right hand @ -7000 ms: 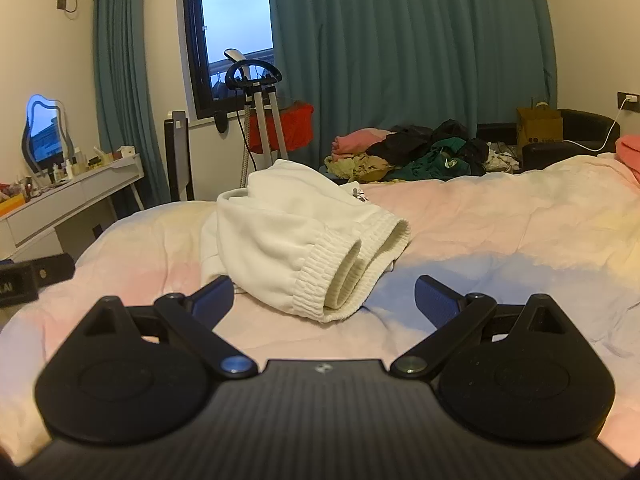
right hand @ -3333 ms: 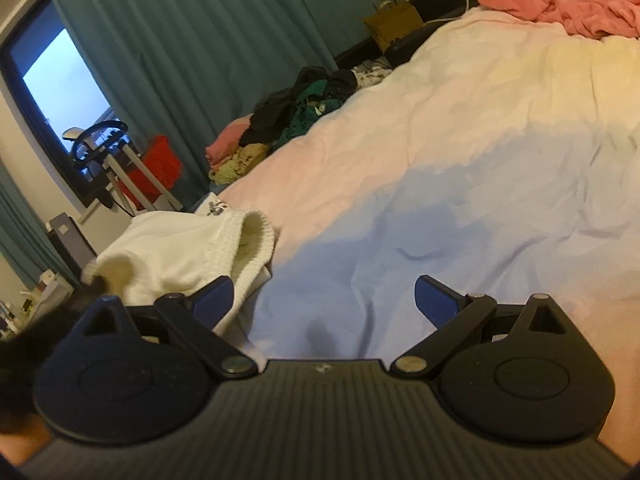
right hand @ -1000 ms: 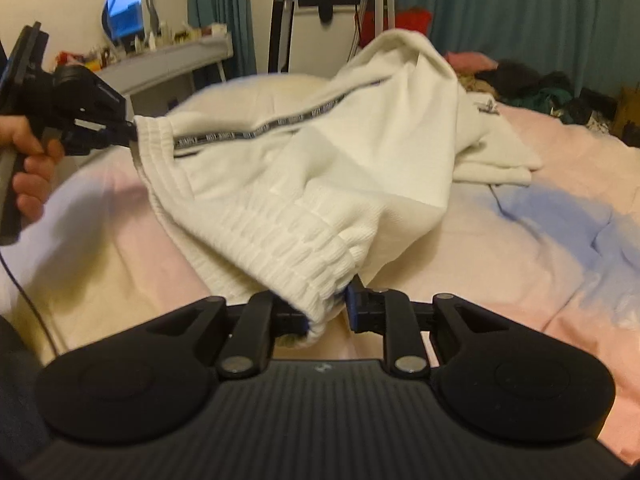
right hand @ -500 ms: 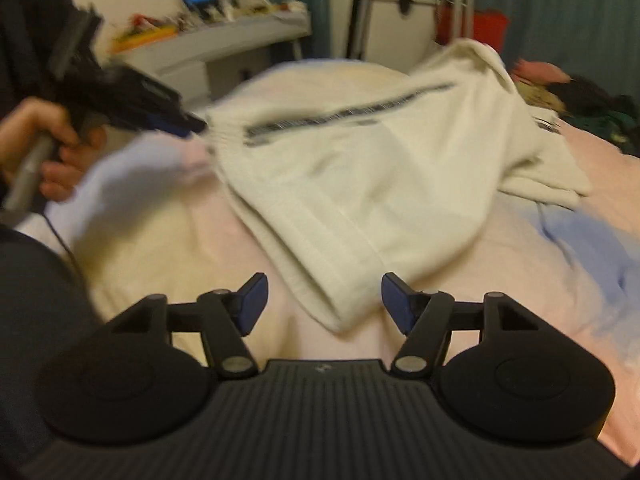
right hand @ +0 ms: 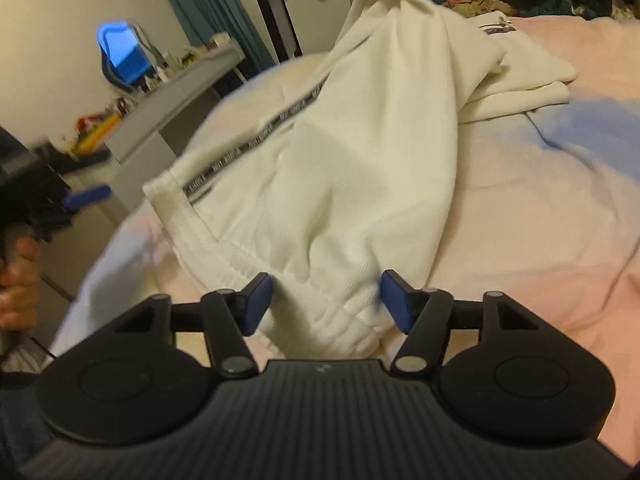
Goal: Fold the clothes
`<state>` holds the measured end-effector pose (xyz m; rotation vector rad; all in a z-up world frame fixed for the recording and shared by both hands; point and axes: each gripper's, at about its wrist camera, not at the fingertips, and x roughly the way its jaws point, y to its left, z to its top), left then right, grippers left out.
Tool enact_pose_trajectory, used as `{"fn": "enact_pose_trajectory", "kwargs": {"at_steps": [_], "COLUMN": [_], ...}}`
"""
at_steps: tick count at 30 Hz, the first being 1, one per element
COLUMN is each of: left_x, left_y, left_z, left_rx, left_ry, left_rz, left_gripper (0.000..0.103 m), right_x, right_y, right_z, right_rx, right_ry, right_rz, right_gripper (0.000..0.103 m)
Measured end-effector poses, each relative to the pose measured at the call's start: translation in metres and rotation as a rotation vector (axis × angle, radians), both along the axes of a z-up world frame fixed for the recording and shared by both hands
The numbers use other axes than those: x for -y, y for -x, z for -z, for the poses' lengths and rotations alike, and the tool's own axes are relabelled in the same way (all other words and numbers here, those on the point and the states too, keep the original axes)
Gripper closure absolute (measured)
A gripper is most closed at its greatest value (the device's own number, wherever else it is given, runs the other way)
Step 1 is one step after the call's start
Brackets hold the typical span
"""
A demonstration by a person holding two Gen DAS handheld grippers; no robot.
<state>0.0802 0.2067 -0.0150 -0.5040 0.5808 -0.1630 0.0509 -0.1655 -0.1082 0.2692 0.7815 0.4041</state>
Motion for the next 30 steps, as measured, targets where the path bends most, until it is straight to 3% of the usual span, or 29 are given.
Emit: {"fn": "enact_pose_trajectory", "kwargs": {"at_steps": [3,6,16,20,24,29,30], "left_x": [0.005,0.01,0.021,0.02,0.018,0.023,0.025], "left_y": [-0.004,-0.008,-0.007,-0.012,-0.023,-0.048,-0.052], "left_z": [0.003,0.009,0.019,0.026,0.033,0.051,0.055], "left_rx": [-0.007,-0.034,-0.11,-0.142,-0.168,-0.205,-0.206], "left_ry": [0.066,0.087,-0.016,-0.044,-0.077,-0.181,-0.204], "left_rz": [0.064,0.08,0.112,0.12,0.11,0.117,0.132], "left_gripper": [0.035,0.034,0.034,0.036,0.036,0.037,0.04], "right_x": [-0.011,-0.006,0.039,0.055,0.052,0.047,0.047], "right_y": [0.001,0.003,0.015,0.01,0.007,0.007,0.007], "right_z": [0.006,0.003,-0.015,-0.007,-0.003,0.0,0.001], "right_rx": [0.001,0.008,0.04,-0.009,-0.028,-0.04,-0.043], "right_ry": [0.051,0.028,-0.122,-0.204,-0.194,-0.215,-0.217], "right_rz": [-0.011,0.01,0.204,0.269,0.28,0.259,0.258], "right_gripper": [0.045,0.046,0.044,0.044,0.044,0.044,0.044]}}
